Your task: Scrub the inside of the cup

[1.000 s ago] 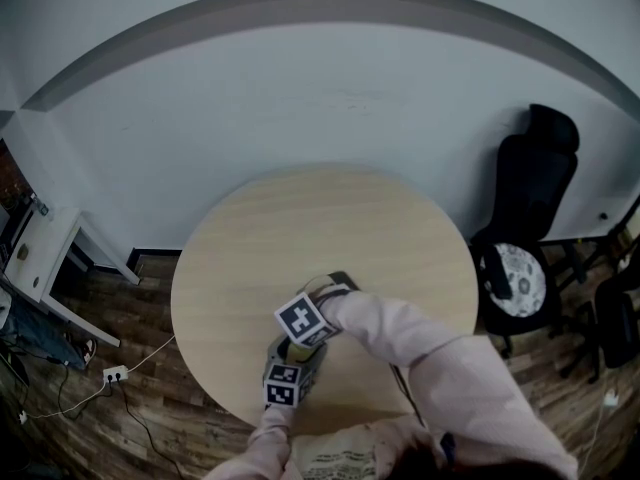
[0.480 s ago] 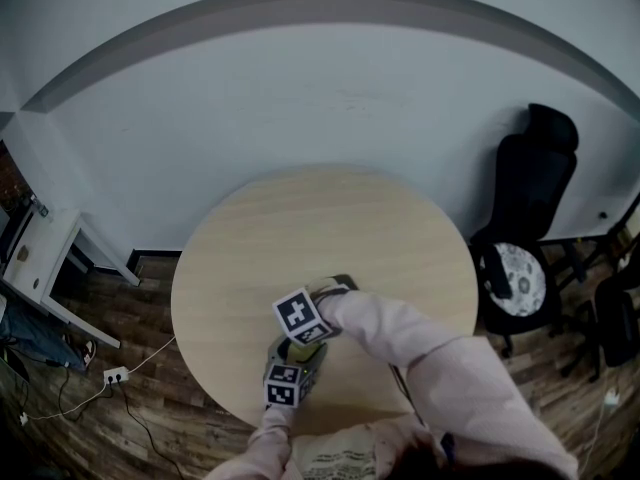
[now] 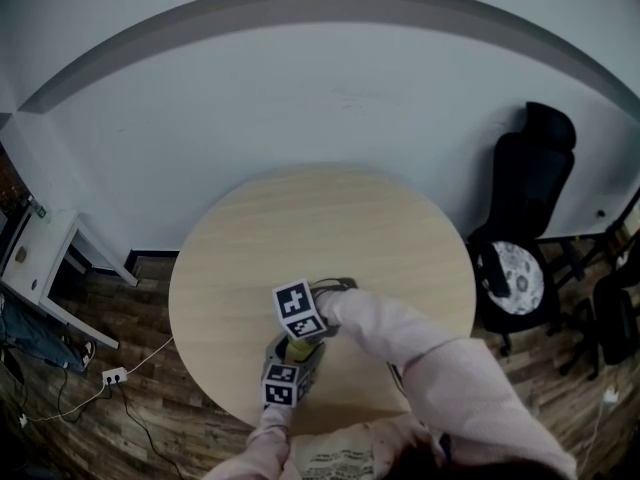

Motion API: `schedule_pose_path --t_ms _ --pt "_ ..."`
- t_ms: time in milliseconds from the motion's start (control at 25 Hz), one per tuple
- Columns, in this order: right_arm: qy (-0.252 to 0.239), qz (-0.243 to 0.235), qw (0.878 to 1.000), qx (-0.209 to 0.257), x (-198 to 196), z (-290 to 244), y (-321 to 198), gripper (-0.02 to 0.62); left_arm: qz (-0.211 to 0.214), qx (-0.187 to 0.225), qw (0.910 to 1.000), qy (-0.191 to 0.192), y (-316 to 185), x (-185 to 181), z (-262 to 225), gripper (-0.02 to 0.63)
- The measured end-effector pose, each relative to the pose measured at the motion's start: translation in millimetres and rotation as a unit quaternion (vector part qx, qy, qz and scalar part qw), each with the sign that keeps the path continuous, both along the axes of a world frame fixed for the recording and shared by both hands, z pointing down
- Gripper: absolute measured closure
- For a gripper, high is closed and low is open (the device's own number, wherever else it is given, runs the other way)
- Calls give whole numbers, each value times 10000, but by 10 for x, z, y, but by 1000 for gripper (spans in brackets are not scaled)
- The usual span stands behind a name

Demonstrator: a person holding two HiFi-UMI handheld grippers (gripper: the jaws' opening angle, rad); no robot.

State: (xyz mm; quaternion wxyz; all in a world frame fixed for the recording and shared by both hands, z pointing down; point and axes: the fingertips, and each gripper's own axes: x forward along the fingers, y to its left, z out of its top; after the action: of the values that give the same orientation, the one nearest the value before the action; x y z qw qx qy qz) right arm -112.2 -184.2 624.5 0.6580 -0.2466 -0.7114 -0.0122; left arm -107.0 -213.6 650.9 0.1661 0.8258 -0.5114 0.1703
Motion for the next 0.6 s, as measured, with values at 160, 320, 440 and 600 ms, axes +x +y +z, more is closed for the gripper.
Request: schedule_pose_path --t_ms 160,320,440,600 --pt "8 206 9996 -179 -27 -13 45 569 3 0 10000 -32 6 -8 -2 245" --pt "-5 454 9983 -375 -47 -13 71 569 -4 1 10000 -21 -1 3 4 244" --pt "-8 704 9964 -471 -78 -7 84 569 -2 7 10000 -26 4 0 2 245" --pt "-42 1134 9915 -638 -135 2 89 569 -9 12 10000 -44 8 -5 -7 245"
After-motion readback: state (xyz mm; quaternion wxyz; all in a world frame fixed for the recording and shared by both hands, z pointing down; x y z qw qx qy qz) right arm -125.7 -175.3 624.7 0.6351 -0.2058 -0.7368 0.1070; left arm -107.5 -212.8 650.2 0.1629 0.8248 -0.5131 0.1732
